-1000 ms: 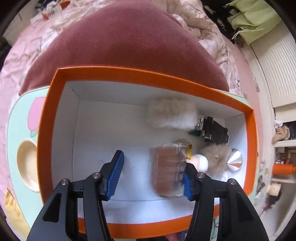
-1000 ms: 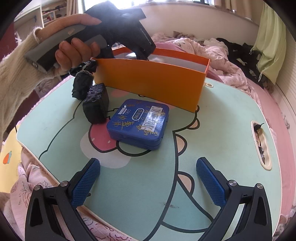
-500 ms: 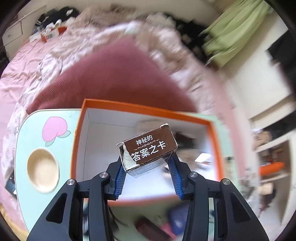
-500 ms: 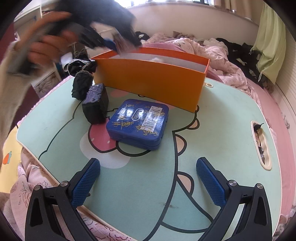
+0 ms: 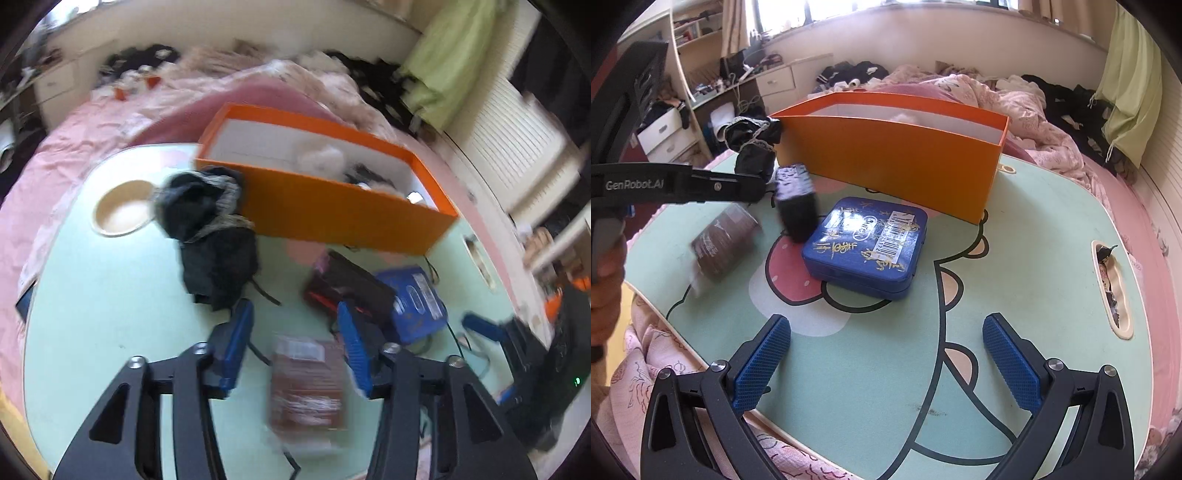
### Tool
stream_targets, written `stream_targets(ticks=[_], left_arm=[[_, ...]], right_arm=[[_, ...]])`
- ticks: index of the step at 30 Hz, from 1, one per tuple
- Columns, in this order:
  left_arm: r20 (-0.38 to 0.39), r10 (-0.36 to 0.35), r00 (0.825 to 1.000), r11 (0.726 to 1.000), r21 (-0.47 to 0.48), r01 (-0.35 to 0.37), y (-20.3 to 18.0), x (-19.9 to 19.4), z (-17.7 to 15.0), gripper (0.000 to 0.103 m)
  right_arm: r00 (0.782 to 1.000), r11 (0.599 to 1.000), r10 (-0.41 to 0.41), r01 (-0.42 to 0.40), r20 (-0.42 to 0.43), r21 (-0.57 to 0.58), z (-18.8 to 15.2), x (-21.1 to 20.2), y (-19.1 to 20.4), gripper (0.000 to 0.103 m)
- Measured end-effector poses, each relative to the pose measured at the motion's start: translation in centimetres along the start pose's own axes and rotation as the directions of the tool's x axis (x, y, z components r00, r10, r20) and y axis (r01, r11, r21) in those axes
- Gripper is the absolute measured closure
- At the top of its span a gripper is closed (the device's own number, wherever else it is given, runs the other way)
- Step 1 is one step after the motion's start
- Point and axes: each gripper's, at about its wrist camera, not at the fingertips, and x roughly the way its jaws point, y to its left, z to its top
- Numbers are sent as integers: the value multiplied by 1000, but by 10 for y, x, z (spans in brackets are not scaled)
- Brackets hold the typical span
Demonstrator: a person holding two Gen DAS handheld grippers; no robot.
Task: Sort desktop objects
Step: 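Set the brown carton on the table near the blue tin with the left gripper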
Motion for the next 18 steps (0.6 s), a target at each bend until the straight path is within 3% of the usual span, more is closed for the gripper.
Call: stream_targets(ticks=[4,6,10,12,18], left_arm=[[127,-77,989,997,-11,79,6,-24,-9,29],[164,-43,985,999,21,40,6,-34,-16,21],[203,74,976,991,92,-94,7,-41,-46,21],[195,102,975,986,108,-125,8,-40,-61,21],[185,94,978,976,176,-127,9,-25,-85,20]], right_arm=[[1000,1000,-1,1,1,2,0,0,0,0],[1000,1000,-2,2,2,5,-2,0,-1,0],[1000,1000,-4,4,3,5,-2,0,-3,0],[1000,1000,-7,7,2,6,-2,0,-2,0],[1000,1000,-18,18,-3,7,-3,-1,-5,0]])
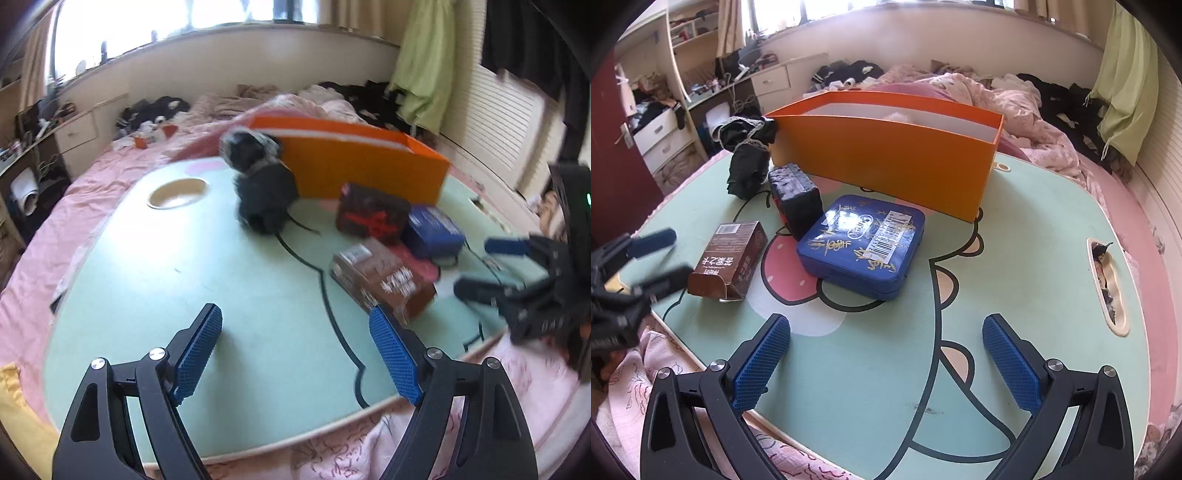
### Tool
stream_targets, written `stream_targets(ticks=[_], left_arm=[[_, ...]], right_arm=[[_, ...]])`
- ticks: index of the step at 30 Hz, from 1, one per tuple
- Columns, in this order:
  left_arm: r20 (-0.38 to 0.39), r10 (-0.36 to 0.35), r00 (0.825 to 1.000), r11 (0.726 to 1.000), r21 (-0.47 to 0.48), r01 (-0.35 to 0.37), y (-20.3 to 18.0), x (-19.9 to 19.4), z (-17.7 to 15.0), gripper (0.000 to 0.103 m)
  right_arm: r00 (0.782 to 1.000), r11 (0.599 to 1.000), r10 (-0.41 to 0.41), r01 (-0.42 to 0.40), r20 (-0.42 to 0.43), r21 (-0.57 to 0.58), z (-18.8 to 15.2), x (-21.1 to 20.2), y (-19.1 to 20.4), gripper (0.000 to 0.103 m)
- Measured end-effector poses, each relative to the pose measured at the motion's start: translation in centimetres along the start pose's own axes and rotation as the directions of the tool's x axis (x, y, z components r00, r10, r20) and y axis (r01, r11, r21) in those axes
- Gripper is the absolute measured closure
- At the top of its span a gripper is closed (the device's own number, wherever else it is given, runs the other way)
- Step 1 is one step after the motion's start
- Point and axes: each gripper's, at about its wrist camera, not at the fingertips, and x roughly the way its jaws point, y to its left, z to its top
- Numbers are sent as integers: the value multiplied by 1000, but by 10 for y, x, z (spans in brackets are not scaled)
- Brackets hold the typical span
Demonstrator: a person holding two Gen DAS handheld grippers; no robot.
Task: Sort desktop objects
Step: 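Set the brown carton on the table near the blue tin with the left gripper, then reach the right gripper into the orange box and grasp the white fluffy fur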
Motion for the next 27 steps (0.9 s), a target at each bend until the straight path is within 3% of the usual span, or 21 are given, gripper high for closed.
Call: stream_targets(ticks=[2,6,10,13,18,20,23,27], left_arm=[[24,34,999,999,39,-35,-6,3,-4,17],[92,38,995,999,28,-40,-9,6,-12,0],[112,26,993,999,28,-29,-7,6,-13,0],[130,21,991,999,27,-25,-7,6,-15,0],[139,18,990,999,28,-22,-5,7,-17,0],[141,18,990,999,28,-22,-6,8,-17,0],[145,15,989,999,29,-20,-5,8,-18,0],[153,11,988,999,29,-16,-5,7,-20,0]], right_arm=[[1000,1000,-4,4,-2,0,0,0,0,0],[1000,1000,-15,16,-17,8,2,0,0,0],[1000,1000,-22,22,-8,9,11,-8,1,9],[997,999,31,-32,69,18,39,-28,2,10],[993,1000,1,-4,114,24,111,-32,4,11],[997,998,0,-5,83,55,146,-16,-1,15],[999,993,-17,20,-30,115,186,26,-9,26],[988,983,29,-1,-151,183,211,77,-16,36]])
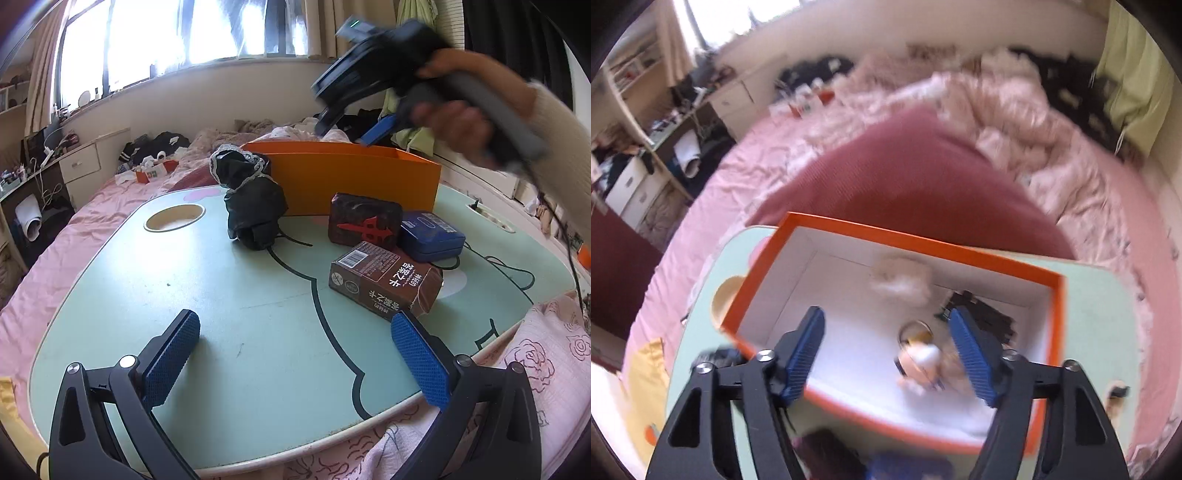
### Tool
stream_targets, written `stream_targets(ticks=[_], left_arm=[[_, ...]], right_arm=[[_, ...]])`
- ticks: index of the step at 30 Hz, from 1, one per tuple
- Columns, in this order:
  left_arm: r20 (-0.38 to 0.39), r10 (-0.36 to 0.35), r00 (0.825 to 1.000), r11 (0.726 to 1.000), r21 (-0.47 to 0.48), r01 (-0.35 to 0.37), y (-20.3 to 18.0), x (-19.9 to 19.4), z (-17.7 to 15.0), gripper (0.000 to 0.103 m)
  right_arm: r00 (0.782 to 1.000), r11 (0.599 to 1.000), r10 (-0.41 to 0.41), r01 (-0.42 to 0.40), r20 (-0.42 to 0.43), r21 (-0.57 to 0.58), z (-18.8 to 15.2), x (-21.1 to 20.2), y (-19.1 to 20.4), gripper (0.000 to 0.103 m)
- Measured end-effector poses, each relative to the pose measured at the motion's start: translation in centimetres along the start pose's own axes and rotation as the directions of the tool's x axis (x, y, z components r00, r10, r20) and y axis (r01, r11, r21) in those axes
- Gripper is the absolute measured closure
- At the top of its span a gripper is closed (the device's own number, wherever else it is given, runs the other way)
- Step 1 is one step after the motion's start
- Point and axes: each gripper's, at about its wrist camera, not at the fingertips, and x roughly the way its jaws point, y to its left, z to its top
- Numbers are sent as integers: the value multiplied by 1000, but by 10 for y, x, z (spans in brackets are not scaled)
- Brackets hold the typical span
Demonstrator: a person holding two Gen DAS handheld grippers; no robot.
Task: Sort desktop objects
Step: 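Reach the right gripper into the orange box and grasp the white fluffy fur, then place the white fur behind the blue tin and open the right gripper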
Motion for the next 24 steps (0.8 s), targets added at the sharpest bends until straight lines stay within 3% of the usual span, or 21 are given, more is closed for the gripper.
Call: stream_targets(ticks=[5,9,10,11,12,13,19,24], left_arm=[[6,-5,1000,1000,-1,5,0,-1,-1,0],[11,-7,1000,1000,-3,7,0,-1,-1,0],[13,-8,1000,1000,-4,8,0,-1,-2,0],[13,-9,1000,1000,-4,9,0,-1,-1,0],[14,-9,1000,1000,-4,9,0,-1,-1,0],[15,-9,1000,1000,-5,9,0,-2,-1,0],[14,-9,1000,1000,-5,9,0,-1,-1,0],[14,-10,1000,1000,-5,11,0,-1,-1,0]], right_arm=[[993,996,-60,66,-100,53,17,44,0,36],[988,991,-42,60,-145,121,22,61,-8,36],[986,989,-39,61,-163,136,23,67,-9,39],[982,987,-38,66,-184,147,23,72,-11,57],[980,986,-40,70,-195,148,23,74,-10,66],[977,986,-38,71,-209,152,22,77,-10,67],[993,990,19,-2,-116,143,17,53,-5,67],[991,992,124,-125,42,33,-3,-13,20,67]])
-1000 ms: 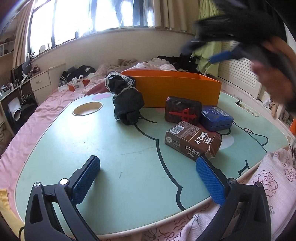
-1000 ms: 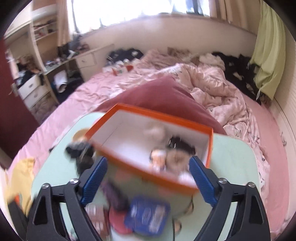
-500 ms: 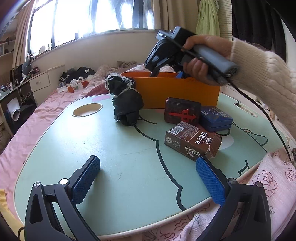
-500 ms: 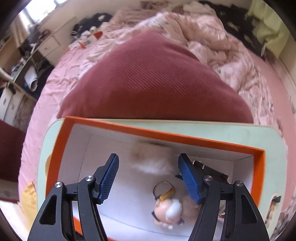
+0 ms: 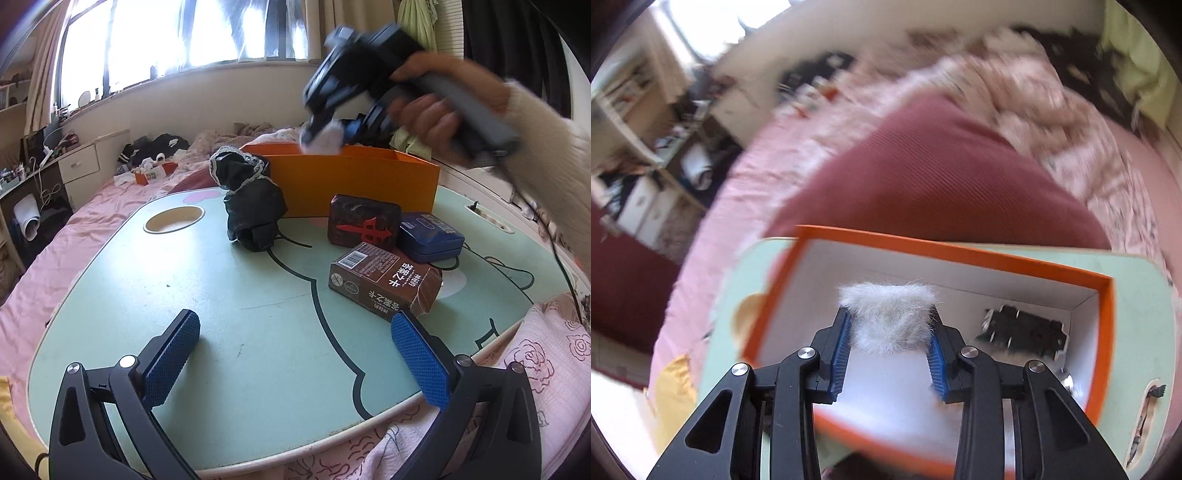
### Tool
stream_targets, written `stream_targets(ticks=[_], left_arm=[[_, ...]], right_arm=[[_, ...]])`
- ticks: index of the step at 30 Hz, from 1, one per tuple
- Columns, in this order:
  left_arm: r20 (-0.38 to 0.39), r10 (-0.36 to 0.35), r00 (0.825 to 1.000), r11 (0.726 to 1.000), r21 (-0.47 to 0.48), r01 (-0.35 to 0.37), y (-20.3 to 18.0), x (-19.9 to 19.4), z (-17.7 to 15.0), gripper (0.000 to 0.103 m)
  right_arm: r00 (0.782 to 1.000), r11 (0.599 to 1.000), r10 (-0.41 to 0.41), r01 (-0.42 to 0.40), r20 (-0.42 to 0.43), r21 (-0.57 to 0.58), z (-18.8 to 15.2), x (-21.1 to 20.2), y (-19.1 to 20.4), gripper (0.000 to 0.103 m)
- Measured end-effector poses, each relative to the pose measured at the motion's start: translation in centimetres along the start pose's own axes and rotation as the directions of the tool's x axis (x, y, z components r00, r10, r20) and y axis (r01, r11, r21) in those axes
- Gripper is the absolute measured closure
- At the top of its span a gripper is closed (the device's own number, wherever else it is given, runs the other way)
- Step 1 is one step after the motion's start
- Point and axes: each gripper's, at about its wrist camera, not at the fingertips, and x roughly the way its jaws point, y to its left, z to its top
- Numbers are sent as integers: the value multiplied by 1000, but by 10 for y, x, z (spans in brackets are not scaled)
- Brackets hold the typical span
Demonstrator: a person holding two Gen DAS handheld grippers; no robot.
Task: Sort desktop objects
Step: 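Place the white fur behind the blue tin and open the right gripper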
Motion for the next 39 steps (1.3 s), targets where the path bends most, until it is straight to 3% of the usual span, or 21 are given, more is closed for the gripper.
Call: stream_targets(ticks=[4,9,15,19,27,33,39], left_arm=[[0,0,1000,1000,0,0,0,0,0,0],[0,0,1000,1000,0,0,0,0,0,0],[0,0,1000,1000,0,0,0,0,0,0],[1,0,1000,1000,0,0,0,0,0,0],[0,-1,1000,1000,0,1,0,0,0,0],[0,0,1000,1000,0,0,0,0,0,0],[-3,2,1000,1000,-1,-2,0,0,0,0]], right_arm=[[993,991,95,-89,63,-96,-29,-42,23,67],[987,973,160,-154,20,-174,-78,-56,37,67],[995,973,99,-96,5,-210,-111,-42,40,65],[997,977,65,-54,45,-206,-115,-42,32,45],[992,982,52,-30,116,-187,-141,-65,13,34],[990,971,-75,100,122,-215,-181,-72,-5,34],[971,939,-218,236,97,-251,-206,-54,-19,29]])
